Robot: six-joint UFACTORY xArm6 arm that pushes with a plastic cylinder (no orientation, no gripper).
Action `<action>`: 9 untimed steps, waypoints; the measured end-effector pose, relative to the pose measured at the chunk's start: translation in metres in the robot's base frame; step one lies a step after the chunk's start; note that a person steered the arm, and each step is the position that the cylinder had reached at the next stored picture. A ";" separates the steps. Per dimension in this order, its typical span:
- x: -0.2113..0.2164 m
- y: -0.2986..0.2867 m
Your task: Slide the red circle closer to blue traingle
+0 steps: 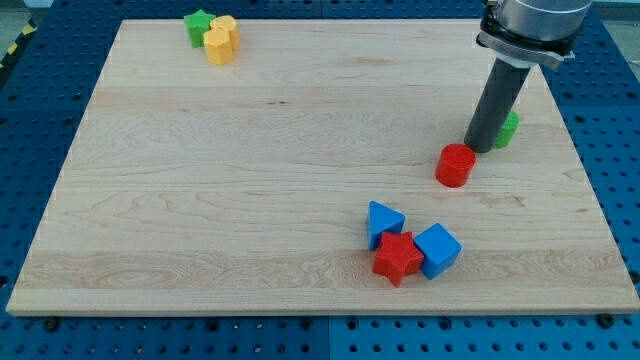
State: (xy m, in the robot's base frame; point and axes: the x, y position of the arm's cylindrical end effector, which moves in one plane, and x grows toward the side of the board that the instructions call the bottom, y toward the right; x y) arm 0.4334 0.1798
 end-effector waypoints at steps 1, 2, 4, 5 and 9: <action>0.006 -0.020; 0.023 -0.032; 0.045 -0.032; 0.055 -0.032; 0.082 -0.011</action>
State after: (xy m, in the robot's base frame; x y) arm 0.5154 0.1687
